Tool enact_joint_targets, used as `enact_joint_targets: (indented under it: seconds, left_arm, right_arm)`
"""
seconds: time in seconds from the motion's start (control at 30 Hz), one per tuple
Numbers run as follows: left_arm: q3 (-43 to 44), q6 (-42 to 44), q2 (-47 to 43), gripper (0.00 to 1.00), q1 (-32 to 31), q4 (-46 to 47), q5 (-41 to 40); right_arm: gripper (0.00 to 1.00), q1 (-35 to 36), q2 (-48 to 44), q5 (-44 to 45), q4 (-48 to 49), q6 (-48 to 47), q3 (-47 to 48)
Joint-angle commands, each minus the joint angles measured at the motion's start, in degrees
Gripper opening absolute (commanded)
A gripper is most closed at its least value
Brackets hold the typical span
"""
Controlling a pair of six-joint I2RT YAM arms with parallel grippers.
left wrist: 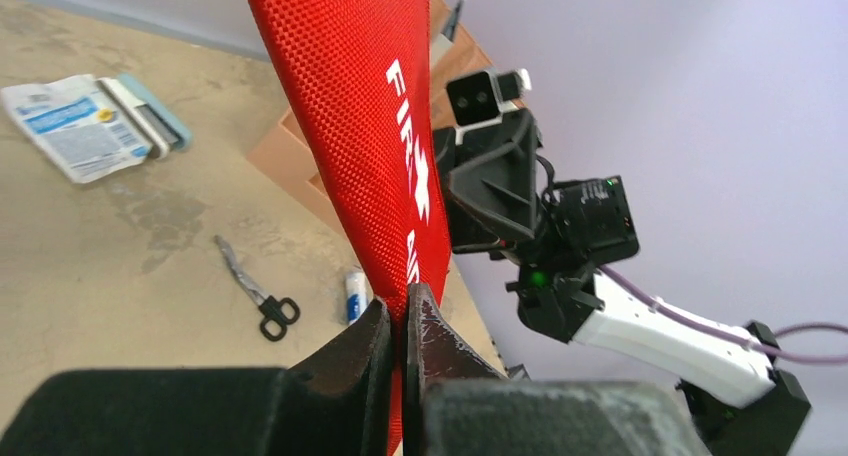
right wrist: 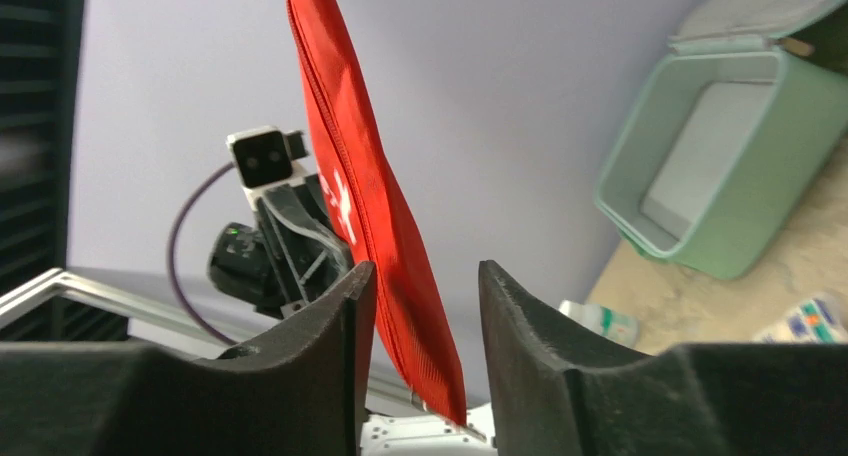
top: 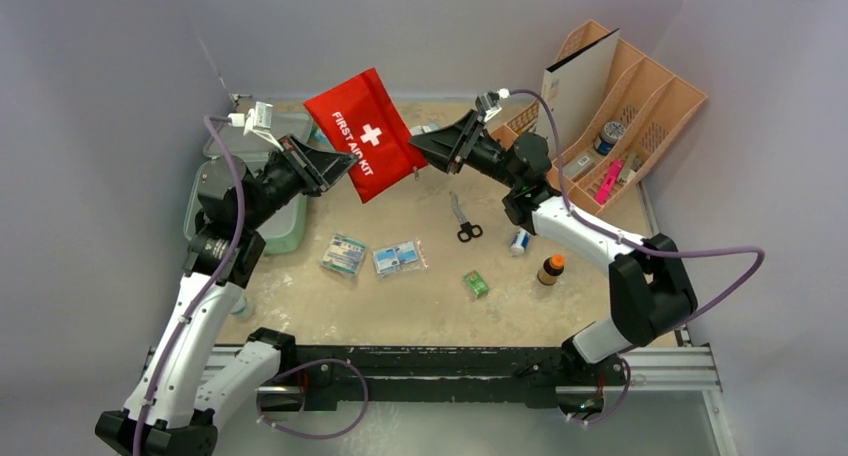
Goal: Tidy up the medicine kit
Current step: Place the medicine pouch inside the medicine box.
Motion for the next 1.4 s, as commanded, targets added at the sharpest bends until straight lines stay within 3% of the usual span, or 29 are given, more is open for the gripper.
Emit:
enact_joint_targets:
  seconds: [0.0, 0.3, 0.67, 0.8, 1.0, 1.2, 1.37]
  left_arm:
    - [0.2, -0.4, -1.0, 0.0, 0.2, -1.3, -7.9]
    - [4.1, 2.1, 3.8, 0.0, 1.4, -5.1, -19.0]
    - [10.5, 6.9, 8.6, 0.0, 12.9, -10.6, -25.5]
    - [11.4, 10.3, 10.7, 0.0, 16.1, -13.0, -30.4]
    - [10.2, 11.1, 13.4, 0.0, 23.4, -12.5, -29.8]
    - [6.7, 6.4, 14.7, 0.0, 30.9, -12.3, -29.1]
    - [0.5, 0.8, 14.9, 0.0, 33.2, -11.1, -30.0]
  right_arm:
    - [0.53, -0.1, -3.5, 3.0, -6.7, -7.3, -0.8]
    - [0.98, -0.4, -8.8, 3.5, -21.8, -17.0, -0.7]
    - [0.99, -0.4, -17.9, 7.0, -38.3, -28.9, -0.6]
    - [0.99, -0.4, -19.6, 7.1, -40.7, -31.0, -0.3]
    - [0.99, -0.4, -20.4, 5.8, -42.1, -32.8, -1.3]
    - [0.99, -0.4, -20.6, 6.2, -42.3, -34.2, -1.4]
    - [0.99, -0.4, -19.3, 4.3, -42.5, -34.3, -0.9]
